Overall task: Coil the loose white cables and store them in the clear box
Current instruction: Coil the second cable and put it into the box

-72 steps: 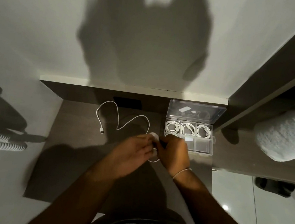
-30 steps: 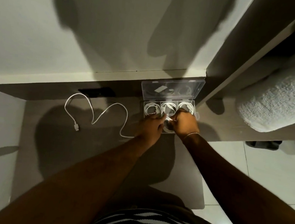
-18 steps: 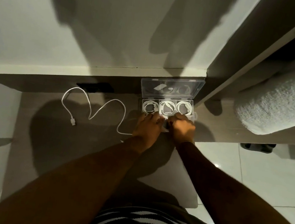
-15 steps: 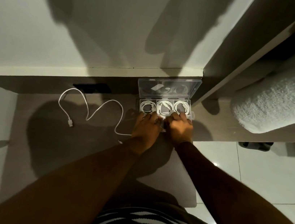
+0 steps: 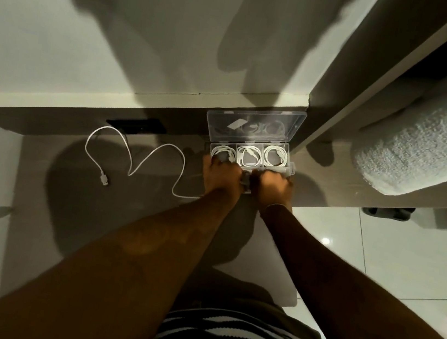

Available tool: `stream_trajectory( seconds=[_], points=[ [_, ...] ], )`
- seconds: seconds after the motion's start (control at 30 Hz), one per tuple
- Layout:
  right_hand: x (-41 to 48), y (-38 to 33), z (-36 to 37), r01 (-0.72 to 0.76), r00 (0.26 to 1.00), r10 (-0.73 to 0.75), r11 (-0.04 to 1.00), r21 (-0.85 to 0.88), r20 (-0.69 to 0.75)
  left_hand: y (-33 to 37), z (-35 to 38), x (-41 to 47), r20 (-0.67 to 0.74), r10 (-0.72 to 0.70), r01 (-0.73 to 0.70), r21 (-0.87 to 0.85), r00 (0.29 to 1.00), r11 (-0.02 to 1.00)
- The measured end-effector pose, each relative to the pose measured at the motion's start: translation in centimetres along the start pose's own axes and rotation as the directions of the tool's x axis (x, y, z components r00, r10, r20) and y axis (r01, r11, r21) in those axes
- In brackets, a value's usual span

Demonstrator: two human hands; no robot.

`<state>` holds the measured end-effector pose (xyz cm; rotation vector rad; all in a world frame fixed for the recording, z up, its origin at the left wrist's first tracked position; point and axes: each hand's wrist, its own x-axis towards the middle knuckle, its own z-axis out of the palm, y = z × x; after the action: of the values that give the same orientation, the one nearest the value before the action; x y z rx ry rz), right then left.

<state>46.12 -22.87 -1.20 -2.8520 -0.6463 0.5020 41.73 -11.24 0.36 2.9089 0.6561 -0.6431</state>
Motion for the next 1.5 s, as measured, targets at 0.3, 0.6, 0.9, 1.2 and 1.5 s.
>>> stream_trajectory(
  seconds=[0.3, 0.6, 0.9, 1.2, 1.5],
  points=[
    [-0.5, 1.1, -0.4, -0.288, 0.954, 0.248, 0.913, 0.288, 0.166, -6.5, 3.0, -3.1, -0.312, 0.113, -0.185, -0.211, 0.943, 0.960],
    [-6.6, -2.4, 0.4, 0.110, 0.910, 0.033, 0.942, 0.317, -0.413, -15.0, 7.5, -10.6, 0.021, 0.241, -0.223, -0.315, 0.970, 0.923],
    [-10.8, -11.9, 2.9, 0.226, 0.921, -0.341, 0.860, 0.458, 0.185, -18.1, 6.4, -13.3, -0.329, 0.109, -0.293, -0.585, 0.938, 0.756],
    [-9.5, -18.6, -0.5, -0.357, 0.899, -0.096, 0.405, 0.842, 0.428, -20.1, 1.7, -13.6, -0.156, -0.553, 0.045, -0.942, 0.819, 0.332],
    [-9.6, -21.2, -3.4, -0.073, 0.993, -0.025, 0.638, 0.766, 0.116, -22.1, -0.2, -18.7, -0.131, -0.169, -0.102, -0.981, 0.977, 0.167]
  ],
)
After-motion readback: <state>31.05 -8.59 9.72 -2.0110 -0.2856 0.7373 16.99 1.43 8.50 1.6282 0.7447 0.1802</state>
